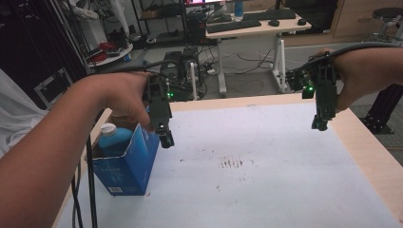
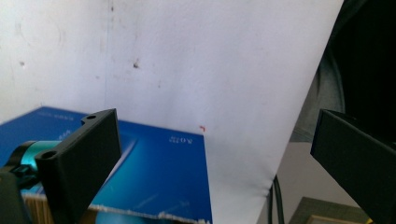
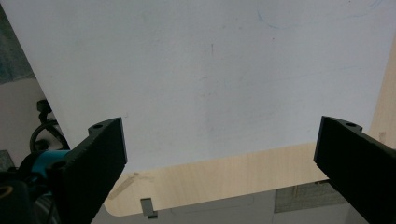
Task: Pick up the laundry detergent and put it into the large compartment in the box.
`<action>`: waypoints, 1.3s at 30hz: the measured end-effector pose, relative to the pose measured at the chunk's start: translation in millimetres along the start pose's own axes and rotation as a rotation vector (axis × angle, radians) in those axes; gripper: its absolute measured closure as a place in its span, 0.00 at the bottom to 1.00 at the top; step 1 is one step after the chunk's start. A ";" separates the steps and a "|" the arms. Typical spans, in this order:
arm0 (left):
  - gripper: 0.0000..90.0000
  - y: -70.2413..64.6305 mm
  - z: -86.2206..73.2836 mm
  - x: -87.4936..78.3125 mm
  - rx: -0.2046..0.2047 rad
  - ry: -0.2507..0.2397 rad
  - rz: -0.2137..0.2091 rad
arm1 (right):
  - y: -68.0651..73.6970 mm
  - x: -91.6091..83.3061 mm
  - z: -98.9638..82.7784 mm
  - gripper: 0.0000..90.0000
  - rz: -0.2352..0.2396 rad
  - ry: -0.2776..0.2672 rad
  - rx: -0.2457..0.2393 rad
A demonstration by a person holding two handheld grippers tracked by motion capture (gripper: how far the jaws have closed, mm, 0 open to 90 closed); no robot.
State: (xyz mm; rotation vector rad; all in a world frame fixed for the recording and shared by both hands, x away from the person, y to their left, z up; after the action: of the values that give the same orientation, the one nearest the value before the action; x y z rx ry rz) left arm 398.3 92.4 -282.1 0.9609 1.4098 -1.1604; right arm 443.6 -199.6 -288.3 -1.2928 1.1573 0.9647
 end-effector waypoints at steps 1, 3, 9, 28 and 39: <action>0.02 0.4 4.6 4.6 0.019 0.007 0.013 | -0.4 0.3 0.3 0.02 0.001 -0.002 -0.005; 0.02 1.1 7.8 8.6 0.028 0.025 0.017 | -0.3 0.3 0.5 0.02 -0.001 0.003 -0.005; 0.02 4.2 13.4 18.7 0.046 0.032 0.021 | 0.5 0.3 3.6 0.02 0.002 -0.002 -0.003; 0.02 15.4 13.7 27.8 0.071 0.008 0.023 | -0.7 -5.3 2.4 0.02 0.001 -0.006 0.003; 0.02 16.9 9.9 27.3 0.064 0.001 0.015 | -0.8 -7.6 7.3 0.02 0.004 -0.005 -0.008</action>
State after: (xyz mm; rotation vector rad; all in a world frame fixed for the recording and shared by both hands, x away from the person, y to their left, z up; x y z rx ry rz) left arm 412.5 85.6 -311.7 1.0152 1.3707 -1.2002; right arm 443.6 -191.8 -281.3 -1.2940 1.1535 0.9757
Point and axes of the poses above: each handheld gripper's, and its own axes: x roughly forward along the jaws, z roughly out of its top, y roughly to its left, the point moved 6 cm from there along x, roughly forward along the jaws, and after that the axes turned 6 degrees about -z, right-handed, at the moved point
